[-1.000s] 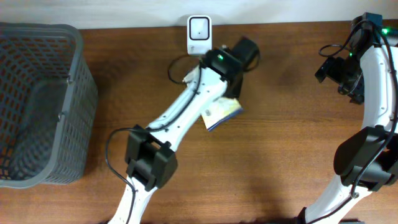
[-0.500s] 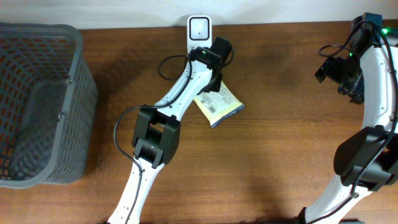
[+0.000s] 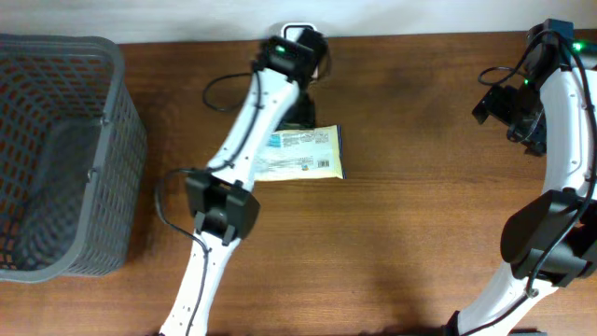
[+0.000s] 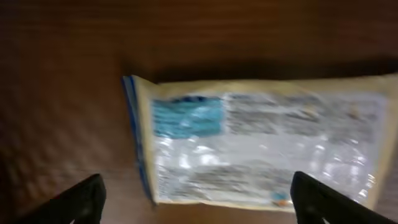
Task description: Scan the item barcode
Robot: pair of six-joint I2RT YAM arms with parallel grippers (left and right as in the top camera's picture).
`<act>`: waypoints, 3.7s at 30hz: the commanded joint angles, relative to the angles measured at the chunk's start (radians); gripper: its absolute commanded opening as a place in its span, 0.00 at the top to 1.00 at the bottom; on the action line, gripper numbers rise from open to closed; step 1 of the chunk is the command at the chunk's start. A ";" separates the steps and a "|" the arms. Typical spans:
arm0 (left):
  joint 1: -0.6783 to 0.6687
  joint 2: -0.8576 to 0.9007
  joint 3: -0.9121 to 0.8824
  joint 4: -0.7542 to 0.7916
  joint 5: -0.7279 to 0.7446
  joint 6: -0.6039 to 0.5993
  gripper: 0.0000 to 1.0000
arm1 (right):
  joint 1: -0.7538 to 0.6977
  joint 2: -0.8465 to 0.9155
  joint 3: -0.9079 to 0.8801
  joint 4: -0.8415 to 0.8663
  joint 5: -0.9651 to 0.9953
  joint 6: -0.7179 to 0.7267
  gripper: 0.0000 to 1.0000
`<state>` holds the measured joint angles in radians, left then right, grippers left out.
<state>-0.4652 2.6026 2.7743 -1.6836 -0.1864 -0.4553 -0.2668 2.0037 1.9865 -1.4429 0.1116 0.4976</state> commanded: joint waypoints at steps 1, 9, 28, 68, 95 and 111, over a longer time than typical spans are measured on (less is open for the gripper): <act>0.113 -0.001 0.007 -0.005 0.187 0.135 0.01 | 0.004 -0.002 0.011 0.000 0.009 0.005 0.01; 0.157 -0.164 0.007 -0.005 0.277 0.180 0.01 | 0.004 -0.002 0.011 0.000 0.009 0.005 0.01; 0.163 -0.327 -0.985 0.641 0.288 0.157 0.01 | 0.004 -0.002 0.011 0.000 0.009 0.005 0.01; -0.072 -0.340 -0.679 0.375 -1.102 0.116 1.00 | 0.004 -0.002 0.011 0.000 0.009 0.005 0.01; -0.202 -0.329 -0.605 0.295 0.017 0.165 0.75 | 0.004 -0.002 0.011 0.000 0.009 0.005 0.01; 0.535 -0.495 0.048 -0.004 0.137 0.051 0.01 | 0.278 0.009 0.010 0.273 -0.579 -0.441 0.01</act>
<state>-0.0010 2.1223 2.8227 -1.6867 -0.1162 -0.3386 -0.1238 2.0037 1.9862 -1.2083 -0.4412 0.1909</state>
